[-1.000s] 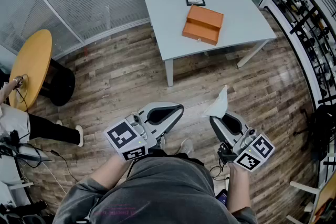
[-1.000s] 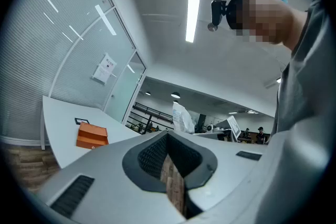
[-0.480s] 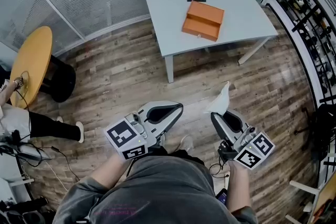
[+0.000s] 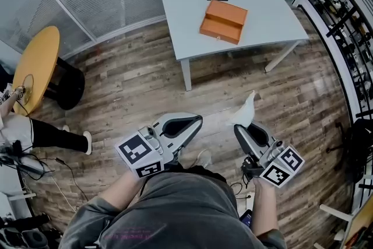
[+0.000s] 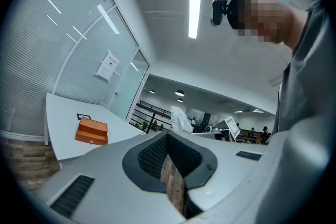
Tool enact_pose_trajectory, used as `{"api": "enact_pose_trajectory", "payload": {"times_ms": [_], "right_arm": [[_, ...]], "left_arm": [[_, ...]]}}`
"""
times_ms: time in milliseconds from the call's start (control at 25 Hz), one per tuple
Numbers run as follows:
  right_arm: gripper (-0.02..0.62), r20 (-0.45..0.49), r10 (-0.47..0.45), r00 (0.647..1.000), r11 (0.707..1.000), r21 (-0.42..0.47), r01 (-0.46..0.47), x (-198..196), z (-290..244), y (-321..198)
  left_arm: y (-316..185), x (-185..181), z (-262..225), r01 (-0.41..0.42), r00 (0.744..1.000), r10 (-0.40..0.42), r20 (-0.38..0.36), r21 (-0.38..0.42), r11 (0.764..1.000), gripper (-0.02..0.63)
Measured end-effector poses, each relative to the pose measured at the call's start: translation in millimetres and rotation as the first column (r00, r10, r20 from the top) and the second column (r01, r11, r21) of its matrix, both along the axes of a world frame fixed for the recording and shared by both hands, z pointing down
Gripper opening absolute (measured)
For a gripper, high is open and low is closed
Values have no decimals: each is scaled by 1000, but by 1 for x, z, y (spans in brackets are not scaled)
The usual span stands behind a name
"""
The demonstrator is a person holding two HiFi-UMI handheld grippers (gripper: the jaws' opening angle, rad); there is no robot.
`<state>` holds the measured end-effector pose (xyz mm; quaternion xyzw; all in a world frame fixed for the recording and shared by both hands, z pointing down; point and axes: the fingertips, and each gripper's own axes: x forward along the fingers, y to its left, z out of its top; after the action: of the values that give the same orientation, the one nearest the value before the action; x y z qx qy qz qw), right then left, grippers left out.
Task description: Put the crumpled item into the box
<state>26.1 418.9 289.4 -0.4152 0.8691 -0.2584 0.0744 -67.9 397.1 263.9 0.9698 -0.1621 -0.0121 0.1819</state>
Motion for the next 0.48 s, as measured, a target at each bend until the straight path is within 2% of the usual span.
{"api": "enact_pose_trajectory", "payload": {"times_ms": [480], "right_arm": [[95,8,-25,1000,1000,5,25,43,0,16]], "left_arm": [[19,42,0,20,1000,-20,11,6,1000,12]]}}
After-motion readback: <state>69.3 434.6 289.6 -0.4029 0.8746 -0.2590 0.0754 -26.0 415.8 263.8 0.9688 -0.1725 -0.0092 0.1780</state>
